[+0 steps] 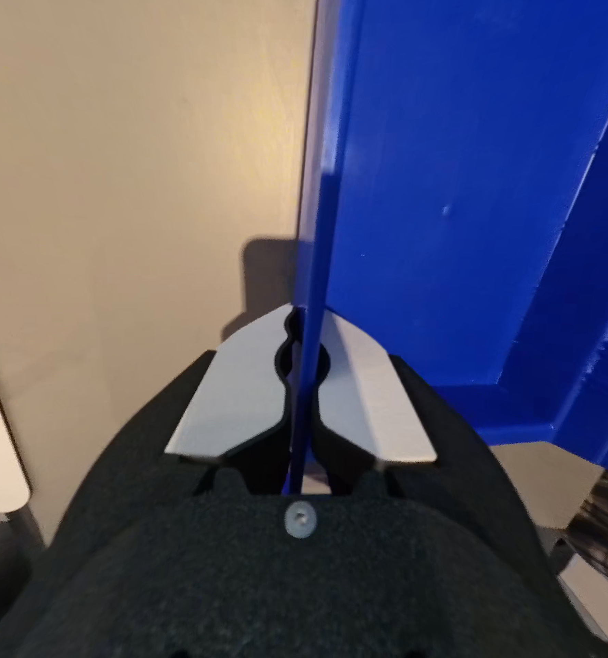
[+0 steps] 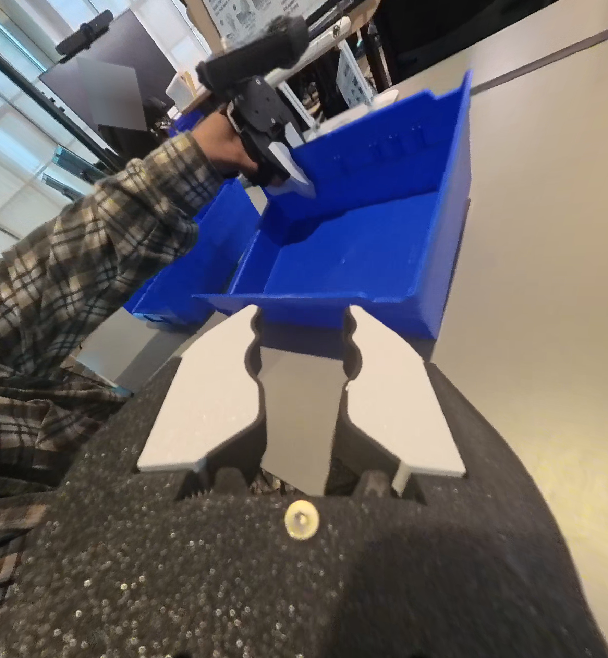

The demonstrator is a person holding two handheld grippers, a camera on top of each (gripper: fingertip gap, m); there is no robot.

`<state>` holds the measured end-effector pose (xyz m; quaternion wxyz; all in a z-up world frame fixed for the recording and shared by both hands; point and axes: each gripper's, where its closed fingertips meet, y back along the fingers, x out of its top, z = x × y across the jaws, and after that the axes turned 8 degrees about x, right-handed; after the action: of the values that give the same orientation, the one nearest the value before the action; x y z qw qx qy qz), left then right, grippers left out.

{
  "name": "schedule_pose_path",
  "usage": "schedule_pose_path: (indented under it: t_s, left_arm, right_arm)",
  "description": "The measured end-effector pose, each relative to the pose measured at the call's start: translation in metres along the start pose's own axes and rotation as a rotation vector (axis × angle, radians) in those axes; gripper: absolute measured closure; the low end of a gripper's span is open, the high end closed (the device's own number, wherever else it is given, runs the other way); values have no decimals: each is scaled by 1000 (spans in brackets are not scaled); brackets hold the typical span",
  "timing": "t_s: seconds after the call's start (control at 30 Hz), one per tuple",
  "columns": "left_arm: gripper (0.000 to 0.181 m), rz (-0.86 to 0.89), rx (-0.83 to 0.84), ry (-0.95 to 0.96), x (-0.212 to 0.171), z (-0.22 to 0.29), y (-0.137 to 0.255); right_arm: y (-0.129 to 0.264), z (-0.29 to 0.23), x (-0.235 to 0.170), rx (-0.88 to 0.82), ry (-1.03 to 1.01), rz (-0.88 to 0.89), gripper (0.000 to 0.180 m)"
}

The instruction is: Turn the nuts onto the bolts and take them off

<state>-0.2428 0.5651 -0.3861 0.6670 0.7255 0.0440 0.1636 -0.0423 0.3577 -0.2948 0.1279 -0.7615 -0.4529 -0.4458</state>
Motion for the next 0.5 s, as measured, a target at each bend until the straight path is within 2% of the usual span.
schedule_pose_path:
  t_s: [0.17, 0.2, 0.3, 0.4, 0.5]
  left_arm:
    - [165, 80, 34, 67, 6, -8, 3]
    - [156, 114, 52, 79, 8, -11, 11]
    - [130, 248, 93, 136, 11, -15, 56]
    - [104, 457, 85, 174, 1, -1, 118]
    - [99, 640, 67, 227, -37, 20, 174]
  right_arm:
    - [-12, -13, 11, 22, 86, -46, 132]
    - [-15, -17, 13, 23, 121, -70, 130]
    - [-26, -27, 16, 25, 312, -186, 123]
    - [-40, -32, 17, 19, 521, -332, 120]
    - [-55, -35, 12, 45, 630, -470, 121]
